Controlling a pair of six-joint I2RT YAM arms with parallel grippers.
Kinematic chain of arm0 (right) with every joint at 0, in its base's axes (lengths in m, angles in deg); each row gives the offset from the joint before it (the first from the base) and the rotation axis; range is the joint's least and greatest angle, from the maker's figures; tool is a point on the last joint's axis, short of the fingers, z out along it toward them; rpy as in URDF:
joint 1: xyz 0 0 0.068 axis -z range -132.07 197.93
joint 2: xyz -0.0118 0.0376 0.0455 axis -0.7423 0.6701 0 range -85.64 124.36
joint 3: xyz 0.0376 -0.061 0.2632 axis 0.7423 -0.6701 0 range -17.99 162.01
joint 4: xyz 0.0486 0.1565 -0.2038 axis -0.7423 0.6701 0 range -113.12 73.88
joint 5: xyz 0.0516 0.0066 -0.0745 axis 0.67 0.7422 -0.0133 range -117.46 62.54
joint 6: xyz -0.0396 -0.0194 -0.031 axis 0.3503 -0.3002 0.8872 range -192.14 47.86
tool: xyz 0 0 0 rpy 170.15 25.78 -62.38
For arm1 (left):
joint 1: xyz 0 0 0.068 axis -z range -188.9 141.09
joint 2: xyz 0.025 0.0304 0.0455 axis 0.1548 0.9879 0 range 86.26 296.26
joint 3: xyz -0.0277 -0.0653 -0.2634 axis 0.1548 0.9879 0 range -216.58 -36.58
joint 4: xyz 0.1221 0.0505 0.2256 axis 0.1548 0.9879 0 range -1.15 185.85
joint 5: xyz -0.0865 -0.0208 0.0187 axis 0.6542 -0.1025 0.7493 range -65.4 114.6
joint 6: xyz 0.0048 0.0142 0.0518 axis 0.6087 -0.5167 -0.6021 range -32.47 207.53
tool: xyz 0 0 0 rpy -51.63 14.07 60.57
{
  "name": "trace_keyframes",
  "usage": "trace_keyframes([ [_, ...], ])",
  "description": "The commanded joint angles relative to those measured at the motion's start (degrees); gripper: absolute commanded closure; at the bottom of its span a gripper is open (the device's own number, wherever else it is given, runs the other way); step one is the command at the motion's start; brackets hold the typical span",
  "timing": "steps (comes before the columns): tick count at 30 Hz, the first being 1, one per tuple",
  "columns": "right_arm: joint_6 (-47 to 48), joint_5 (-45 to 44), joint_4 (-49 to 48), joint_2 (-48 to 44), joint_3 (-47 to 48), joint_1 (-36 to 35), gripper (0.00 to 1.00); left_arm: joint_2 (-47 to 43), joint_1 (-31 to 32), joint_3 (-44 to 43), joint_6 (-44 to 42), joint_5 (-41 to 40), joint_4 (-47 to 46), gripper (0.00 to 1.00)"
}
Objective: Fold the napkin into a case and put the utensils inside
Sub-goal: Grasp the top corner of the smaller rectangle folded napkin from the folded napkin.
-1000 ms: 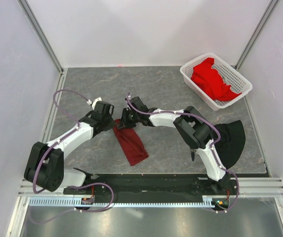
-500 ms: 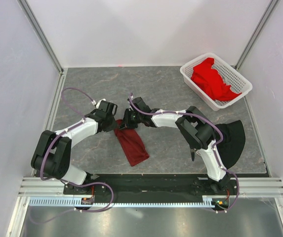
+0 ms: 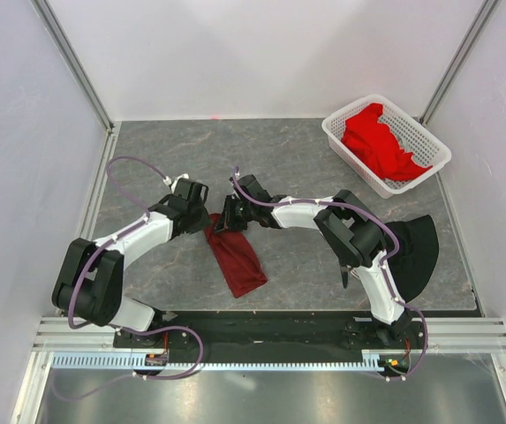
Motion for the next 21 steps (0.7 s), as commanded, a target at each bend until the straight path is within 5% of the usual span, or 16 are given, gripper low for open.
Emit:
trace_keyframes([
  [1, -0.6, 0.0, -1.5, -2.9, -1.1, 0.2, 1.0, -1.4, 0.1, -0.4, -1.2, 1.4, -2.3, 0.62],
  [10, -1.1, 0.4, -2.1, -2.8, -1.0, 0.2, 1.0, 3.2, 0.0, -1.6, -1.7, 1.4, -2.0, 0.64],
  [21, -4.9, 1.8, -7.9, -2.5, -2.5, 0.2, 1.0, 0.7, 0.1, -1.2, -0.9, 3.9, -2.0, 0.98],
])
